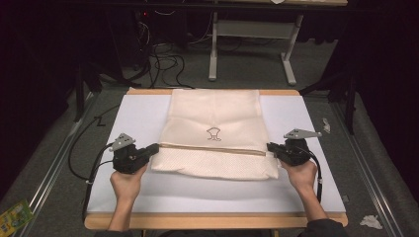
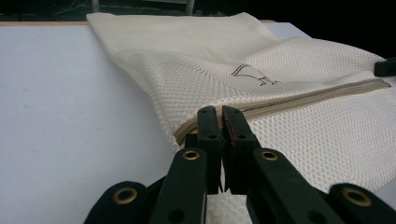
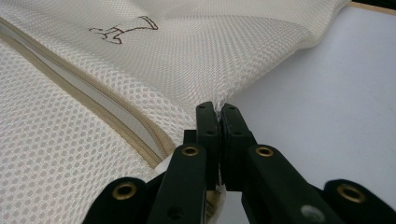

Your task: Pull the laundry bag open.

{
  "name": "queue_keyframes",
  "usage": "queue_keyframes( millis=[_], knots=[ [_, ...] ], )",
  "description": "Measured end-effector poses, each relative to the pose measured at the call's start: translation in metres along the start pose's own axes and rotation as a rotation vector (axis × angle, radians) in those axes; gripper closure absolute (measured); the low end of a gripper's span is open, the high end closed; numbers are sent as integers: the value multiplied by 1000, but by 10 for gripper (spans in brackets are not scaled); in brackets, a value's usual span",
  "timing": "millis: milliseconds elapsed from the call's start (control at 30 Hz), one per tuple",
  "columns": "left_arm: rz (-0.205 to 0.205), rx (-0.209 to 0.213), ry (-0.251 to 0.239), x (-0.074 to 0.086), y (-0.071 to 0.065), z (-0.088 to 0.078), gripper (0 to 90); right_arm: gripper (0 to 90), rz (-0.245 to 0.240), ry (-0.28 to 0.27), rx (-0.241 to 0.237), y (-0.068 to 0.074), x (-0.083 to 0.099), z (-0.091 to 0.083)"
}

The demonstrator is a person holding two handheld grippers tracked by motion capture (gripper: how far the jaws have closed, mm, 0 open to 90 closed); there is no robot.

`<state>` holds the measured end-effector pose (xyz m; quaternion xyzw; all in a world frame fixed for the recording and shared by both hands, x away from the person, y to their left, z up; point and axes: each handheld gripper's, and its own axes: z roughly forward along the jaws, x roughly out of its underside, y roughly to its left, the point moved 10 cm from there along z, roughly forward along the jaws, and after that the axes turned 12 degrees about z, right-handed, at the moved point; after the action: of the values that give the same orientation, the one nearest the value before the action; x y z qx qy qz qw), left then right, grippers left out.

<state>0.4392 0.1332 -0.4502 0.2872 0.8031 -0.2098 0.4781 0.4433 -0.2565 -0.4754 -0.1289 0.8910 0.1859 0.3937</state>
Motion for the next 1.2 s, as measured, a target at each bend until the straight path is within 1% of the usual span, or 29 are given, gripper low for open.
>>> queue_keyframes(
  millis=[100, 200, 267, 367, 433, 767, 900, 967, 1000, 1067, 1133, 1200],
  knots=[
    [1, -2, 2, 0, 1, -1, 873, 893, 6, 2, 0, 1, -1, -1],
    [-5, -6, 2, 0, 5, -5, 873, 894, 1, -2, 3, 0, -2, -1],
    [0, -7, 7, 1, 6, -6, 873, 894, 0, -2, 0, -1, -3, -3],
    [1, -12, 12, 2, 8, -6, 873, 895, -1, -5, 5, 0, -4, -3],
    [-1, -14, 20, 2, 9, -6, 873, 895, -10, -10, 6, 0, -5, -4],
    [16, -17, 36, 5, 9, -5, 873, 896, -4, -13, 6, 2, -9, -6],
    [30, -26, 56, 8, 11, -4, 873, 896, -6, -13, 7, 1, -10, -8],
    [30, -25, 60, 9, 10, -3, 873, 896, -6, -17, 4, 0, -10, -7],
    [29, -25, 62, 8, 10, -2, 873, 896, 1, -16, 6, 0, -10, -7],
    [32, -28, 65, 8, 10, 0, 873, 897, 0, -14, 15, -2, -10, -6],
    [44, -37, 84, 9, 10, 2, 873, 898, 7, -15, 17, -3, -10, -7],
    [54, -39, 99, 12, 9, 3, 874, 899, 2, -12, 19, -4, -9, -8]
  ],
)
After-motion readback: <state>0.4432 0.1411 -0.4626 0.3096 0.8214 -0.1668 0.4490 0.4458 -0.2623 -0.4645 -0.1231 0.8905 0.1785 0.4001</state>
